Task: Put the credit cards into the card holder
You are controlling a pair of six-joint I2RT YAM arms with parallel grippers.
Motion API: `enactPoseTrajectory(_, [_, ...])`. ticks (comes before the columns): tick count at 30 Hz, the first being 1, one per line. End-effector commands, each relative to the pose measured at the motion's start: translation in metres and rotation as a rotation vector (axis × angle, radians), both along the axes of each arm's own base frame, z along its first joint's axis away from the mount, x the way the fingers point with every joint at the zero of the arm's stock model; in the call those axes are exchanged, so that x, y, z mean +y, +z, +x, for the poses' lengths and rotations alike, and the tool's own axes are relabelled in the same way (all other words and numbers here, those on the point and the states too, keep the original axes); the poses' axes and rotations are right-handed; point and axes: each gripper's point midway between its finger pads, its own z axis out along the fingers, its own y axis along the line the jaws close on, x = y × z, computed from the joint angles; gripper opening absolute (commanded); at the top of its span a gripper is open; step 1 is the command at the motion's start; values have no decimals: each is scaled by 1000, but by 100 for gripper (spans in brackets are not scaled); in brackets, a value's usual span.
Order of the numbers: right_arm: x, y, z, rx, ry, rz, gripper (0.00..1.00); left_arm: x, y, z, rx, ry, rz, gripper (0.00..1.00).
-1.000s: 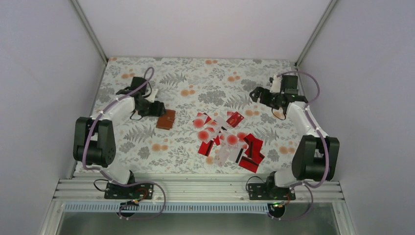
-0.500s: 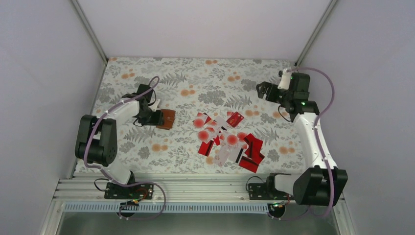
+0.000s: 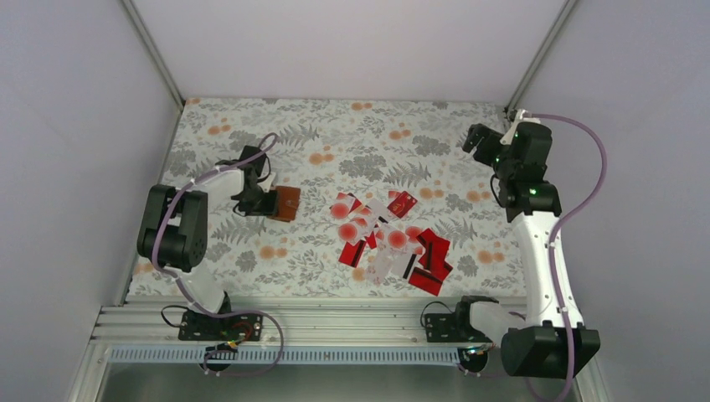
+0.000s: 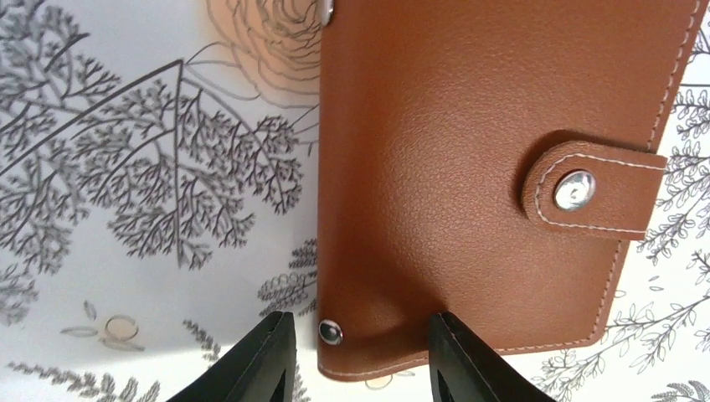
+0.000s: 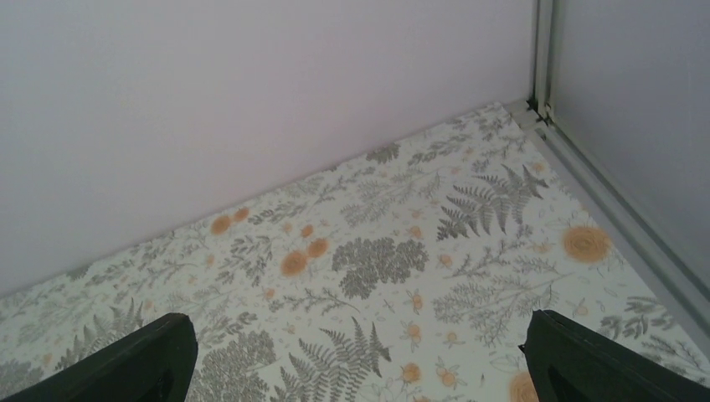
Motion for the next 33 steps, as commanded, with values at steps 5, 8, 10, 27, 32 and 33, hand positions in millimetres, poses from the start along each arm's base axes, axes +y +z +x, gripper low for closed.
enactPoseTrajectory(5, [11, -12, -8, 28, 70, -9, 99, -5, -11, 14, 12, -3, -5, 36])
enactPoseTrajectory(8, [23, -15, -9, 36, 136, 13, 99, -7, -15, 12, 21, 7, -18, 29])
enactPoseTrajectory(10, [33, -19, -10, 48, 185, 44, 99, -8, -17, 10, 26, 11, -29, 23])
enactPoseTrajectory(27, [104, -94, -37, 350, 468, 434, 99, -42, 27, -9, -54, 9, -268, 2])
enactPoseTrajectory(32, [144, -100, -58, 463, 629, 571, 99, -60, 52, -22, -93, -11, -413, 2])
enactPoseTrajectory(33, [152, -103, -61, 479, 653, 588, 99, -62, 56, -24, -97, -14, -431, 2])
